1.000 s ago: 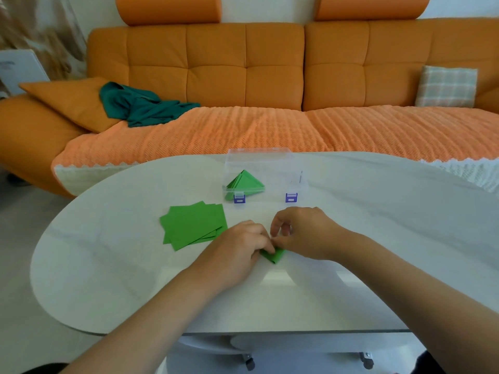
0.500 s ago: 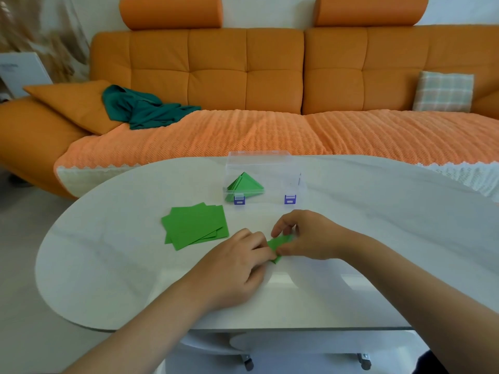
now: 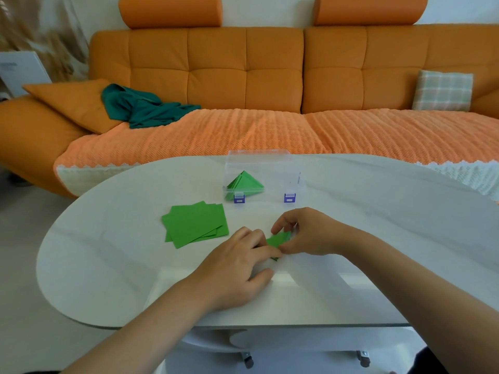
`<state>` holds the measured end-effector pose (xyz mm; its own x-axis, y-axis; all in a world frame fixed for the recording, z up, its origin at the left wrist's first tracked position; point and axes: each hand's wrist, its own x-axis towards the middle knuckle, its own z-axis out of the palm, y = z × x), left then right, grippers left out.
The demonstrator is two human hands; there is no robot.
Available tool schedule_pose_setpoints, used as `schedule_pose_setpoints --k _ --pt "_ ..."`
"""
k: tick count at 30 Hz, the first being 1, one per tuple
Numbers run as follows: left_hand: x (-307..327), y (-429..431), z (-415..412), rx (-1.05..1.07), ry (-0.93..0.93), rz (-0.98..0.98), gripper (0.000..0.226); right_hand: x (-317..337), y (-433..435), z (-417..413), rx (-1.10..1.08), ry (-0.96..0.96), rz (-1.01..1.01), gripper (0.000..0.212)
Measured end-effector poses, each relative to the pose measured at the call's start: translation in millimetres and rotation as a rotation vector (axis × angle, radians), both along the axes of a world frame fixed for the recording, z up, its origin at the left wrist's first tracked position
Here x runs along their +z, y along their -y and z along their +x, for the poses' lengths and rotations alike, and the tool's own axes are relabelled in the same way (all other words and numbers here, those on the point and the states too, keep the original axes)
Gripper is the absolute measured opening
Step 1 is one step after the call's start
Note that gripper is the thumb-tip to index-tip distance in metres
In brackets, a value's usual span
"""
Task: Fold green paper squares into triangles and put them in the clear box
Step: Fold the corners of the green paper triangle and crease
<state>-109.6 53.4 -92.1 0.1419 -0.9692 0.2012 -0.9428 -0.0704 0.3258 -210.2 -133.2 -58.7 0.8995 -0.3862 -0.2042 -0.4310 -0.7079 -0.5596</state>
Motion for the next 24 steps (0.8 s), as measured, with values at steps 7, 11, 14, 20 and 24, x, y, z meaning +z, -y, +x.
schedule_pose_setpoints --k 7,11,14,20,24 --pt "-0.2 0.9 -0.8 0.006 0.027 -0.004 0.037 1.0 10.2 2.3 -0.049 0.022 0.042 0.022" --pt "-0.8 -0.1 -1.4 0.009 0.011 -0.009 0.037 0.5 17.7 2.3 -0.105 0.042 0.081 0.018" --pt "-1.3 -0.1 -1.1 0.015 0.006 -0.005 0.039 1.6 20.9 0.6 -0.145 0.063 0.107 0.019" --pt "-0.6 -0.2 -3.0 0.021 -0.005 -0.002 0.038 -0.3 20.3 1.2 -0.175 0.076 0.099 0.022" --pt "-0.3 4.2 -4.7 0.049 -0.001 -0.006 0.037 -2.6 18.4 1.6 -0.178 0.088 0.076 0.025"
